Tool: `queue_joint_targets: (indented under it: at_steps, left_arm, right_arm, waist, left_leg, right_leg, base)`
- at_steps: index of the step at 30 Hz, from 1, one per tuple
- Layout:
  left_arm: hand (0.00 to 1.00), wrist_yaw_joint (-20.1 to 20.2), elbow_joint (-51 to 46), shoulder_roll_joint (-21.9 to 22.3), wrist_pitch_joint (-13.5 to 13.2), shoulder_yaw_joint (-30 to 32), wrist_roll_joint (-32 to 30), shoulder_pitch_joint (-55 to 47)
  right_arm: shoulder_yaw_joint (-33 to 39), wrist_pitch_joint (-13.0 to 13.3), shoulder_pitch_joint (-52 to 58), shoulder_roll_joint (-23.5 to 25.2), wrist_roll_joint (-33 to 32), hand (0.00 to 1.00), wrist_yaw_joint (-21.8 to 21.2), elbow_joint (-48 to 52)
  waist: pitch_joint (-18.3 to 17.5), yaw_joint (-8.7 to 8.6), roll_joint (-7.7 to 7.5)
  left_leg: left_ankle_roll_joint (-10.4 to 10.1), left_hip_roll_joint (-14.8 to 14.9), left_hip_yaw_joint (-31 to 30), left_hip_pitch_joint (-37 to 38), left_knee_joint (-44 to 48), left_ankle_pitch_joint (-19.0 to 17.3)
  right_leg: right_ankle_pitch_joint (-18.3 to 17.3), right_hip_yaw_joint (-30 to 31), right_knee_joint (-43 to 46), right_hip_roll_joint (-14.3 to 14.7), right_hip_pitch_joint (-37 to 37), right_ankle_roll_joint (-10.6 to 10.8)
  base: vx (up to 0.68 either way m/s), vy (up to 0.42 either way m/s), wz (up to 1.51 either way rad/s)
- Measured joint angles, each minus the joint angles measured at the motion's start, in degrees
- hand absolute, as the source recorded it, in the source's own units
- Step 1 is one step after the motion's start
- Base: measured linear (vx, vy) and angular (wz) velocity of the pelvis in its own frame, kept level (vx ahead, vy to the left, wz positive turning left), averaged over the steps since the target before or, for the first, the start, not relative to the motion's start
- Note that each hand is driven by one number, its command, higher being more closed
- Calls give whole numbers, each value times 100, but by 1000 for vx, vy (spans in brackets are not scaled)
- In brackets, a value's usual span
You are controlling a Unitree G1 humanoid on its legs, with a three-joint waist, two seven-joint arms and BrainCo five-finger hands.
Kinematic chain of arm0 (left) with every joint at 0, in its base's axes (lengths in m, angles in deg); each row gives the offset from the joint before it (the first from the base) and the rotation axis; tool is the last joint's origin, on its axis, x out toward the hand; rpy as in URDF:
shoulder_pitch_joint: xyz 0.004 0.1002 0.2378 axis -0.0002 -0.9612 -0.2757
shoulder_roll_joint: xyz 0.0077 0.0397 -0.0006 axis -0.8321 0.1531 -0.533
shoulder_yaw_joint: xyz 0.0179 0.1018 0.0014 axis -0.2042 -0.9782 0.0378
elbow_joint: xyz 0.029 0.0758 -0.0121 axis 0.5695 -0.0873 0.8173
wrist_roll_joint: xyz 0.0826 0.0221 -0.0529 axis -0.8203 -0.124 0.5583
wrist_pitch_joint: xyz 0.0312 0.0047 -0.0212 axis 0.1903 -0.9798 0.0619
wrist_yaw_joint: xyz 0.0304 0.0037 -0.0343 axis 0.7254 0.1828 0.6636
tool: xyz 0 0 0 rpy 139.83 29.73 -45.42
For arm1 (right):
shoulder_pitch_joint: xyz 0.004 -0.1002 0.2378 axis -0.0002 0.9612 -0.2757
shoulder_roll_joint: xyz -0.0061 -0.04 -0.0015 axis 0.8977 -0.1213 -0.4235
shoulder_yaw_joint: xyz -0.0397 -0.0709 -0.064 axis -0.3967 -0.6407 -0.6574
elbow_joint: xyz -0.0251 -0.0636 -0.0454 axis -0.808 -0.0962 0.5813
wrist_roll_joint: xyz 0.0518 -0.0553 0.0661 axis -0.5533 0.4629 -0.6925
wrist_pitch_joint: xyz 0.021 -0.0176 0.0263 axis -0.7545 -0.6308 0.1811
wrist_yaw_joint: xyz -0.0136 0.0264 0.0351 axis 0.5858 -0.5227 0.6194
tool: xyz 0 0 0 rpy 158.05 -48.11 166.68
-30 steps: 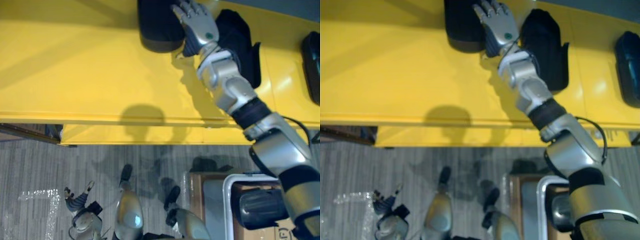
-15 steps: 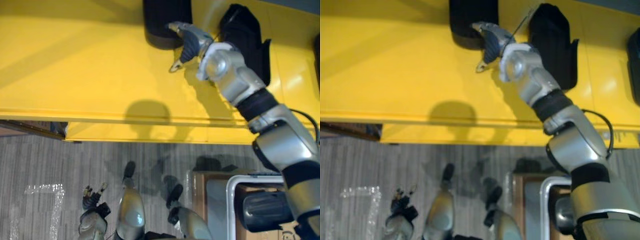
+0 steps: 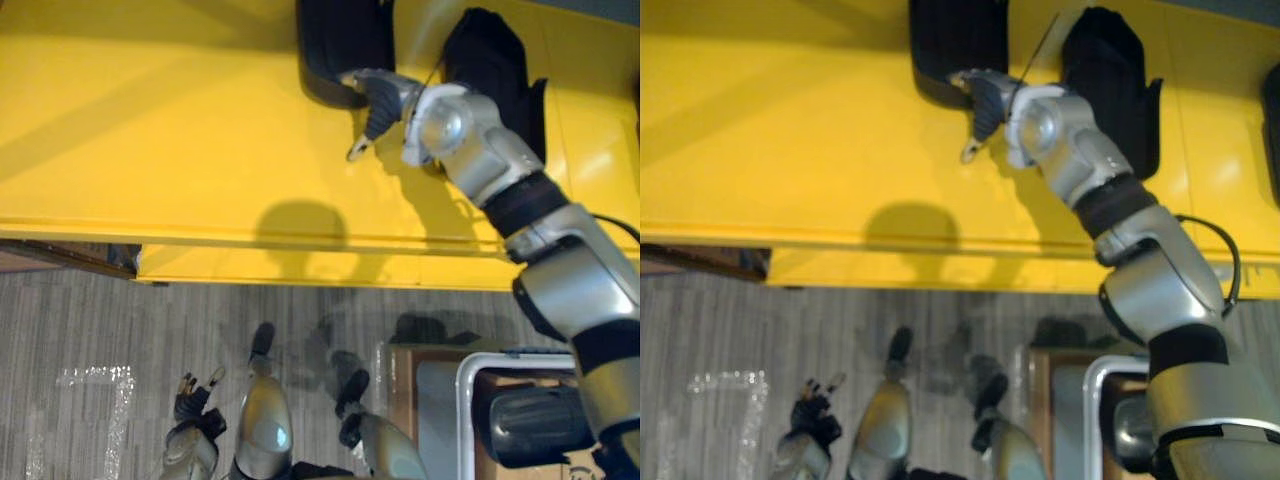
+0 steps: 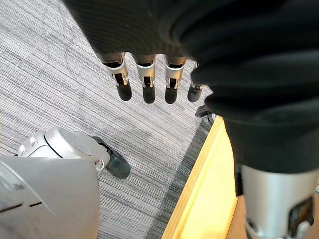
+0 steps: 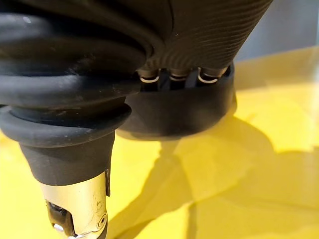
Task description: Walk over and take plastic housings, then place them on the shelf
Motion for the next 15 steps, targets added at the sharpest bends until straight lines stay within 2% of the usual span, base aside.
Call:
queue_joint_targets:
  at_steps: [6, 15]
  left_arm:
    - [0, -3, 1, -104, -3, -2, 0, 0]
    - [0, -36, 68, -159, -55, -4, -47, 1]
  right_arm:
    - [-17, 191, 202, -13, 26, 0, 111, 348]
    - [-213, 192, 442, 154, 294, 0, 129, 1042]
  waist:
    - [0, -5, 0]
    - [-8, -20, -4]
  left_leg:
    - [1, 2, 7, 0, 4, -1]
    - [-4, 14, 9, 8, 14, -4]
  right_leg:
    - [0, 12, 5, 3, -8, -1]
    - [2, 18, 3, 17, -3, -2]
  base:
    - [0, 0, 0]
    - [0, 0, 0]
